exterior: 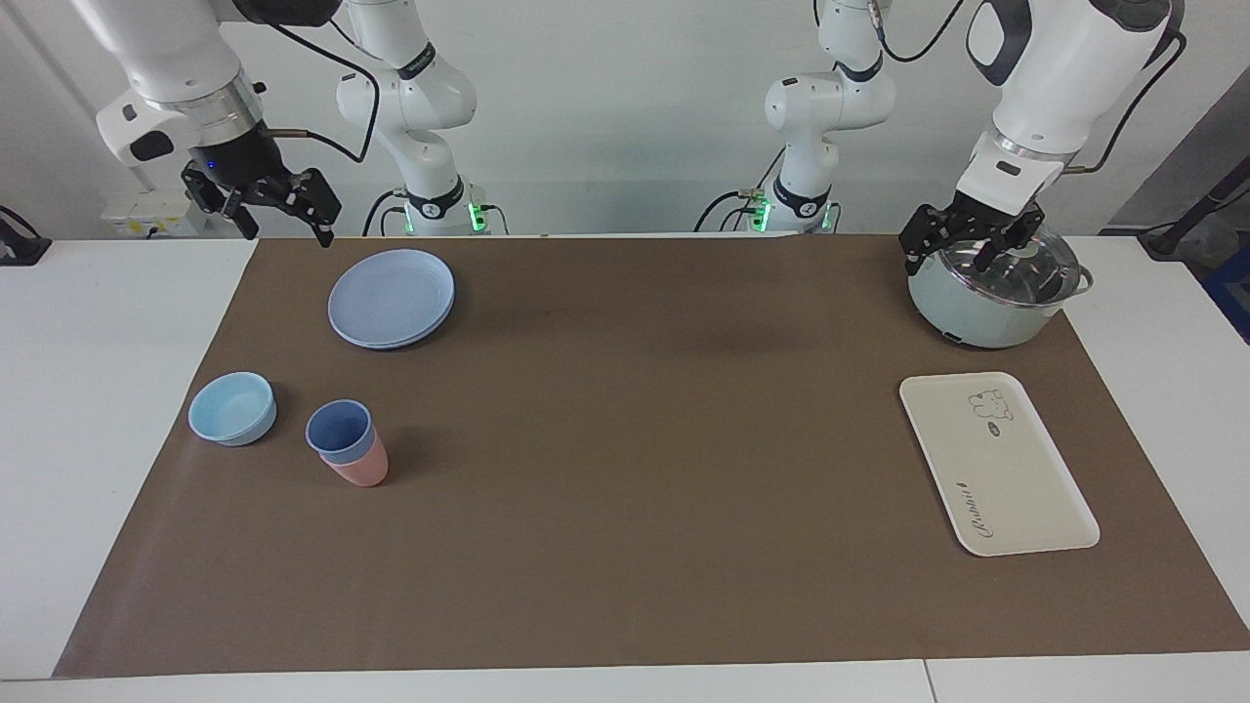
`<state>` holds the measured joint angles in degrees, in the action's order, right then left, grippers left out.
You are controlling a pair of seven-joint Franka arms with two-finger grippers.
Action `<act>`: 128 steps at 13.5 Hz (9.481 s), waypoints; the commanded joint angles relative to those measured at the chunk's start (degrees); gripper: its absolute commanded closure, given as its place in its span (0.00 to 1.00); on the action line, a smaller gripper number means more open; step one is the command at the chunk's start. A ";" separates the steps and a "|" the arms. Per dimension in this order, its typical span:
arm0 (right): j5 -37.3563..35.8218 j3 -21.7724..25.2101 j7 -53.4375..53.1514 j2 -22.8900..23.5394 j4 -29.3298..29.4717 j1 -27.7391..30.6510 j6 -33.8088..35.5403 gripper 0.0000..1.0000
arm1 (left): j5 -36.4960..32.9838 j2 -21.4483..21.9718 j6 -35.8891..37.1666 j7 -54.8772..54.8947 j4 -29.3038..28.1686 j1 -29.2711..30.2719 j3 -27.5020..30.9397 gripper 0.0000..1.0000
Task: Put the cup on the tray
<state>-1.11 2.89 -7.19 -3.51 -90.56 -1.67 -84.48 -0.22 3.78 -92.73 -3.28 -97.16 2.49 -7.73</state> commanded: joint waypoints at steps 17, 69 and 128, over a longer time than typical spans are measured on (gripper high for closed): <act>18.74 0.36 54.57 -2.12 -22.27 11.42 -32.66 0.00 | 0.31 1.32 -0.79 0.73 -1.45 -0.30 0.17 0.00; 12.01 -0.52 45.79 1.32 -20.97 -22.14 -37.87 1.00 | 37.74 -7.38 -42.69 -31.96 -9.45 -23.13 -0.09 0.00; 86.18 -0.96 134.72 21.79 -29.32 16.10 -40.15 1.00 | 16.30 -16.26 -55.46 24.55 -17.36 19.83 0.70 1.00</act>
<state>82.53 2.74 125.58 18.00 -120.30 14.25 -125.27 16.43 -12.33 -146.89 21.27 -114.62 21.45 -6.24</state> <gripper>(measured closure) 0.172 0.952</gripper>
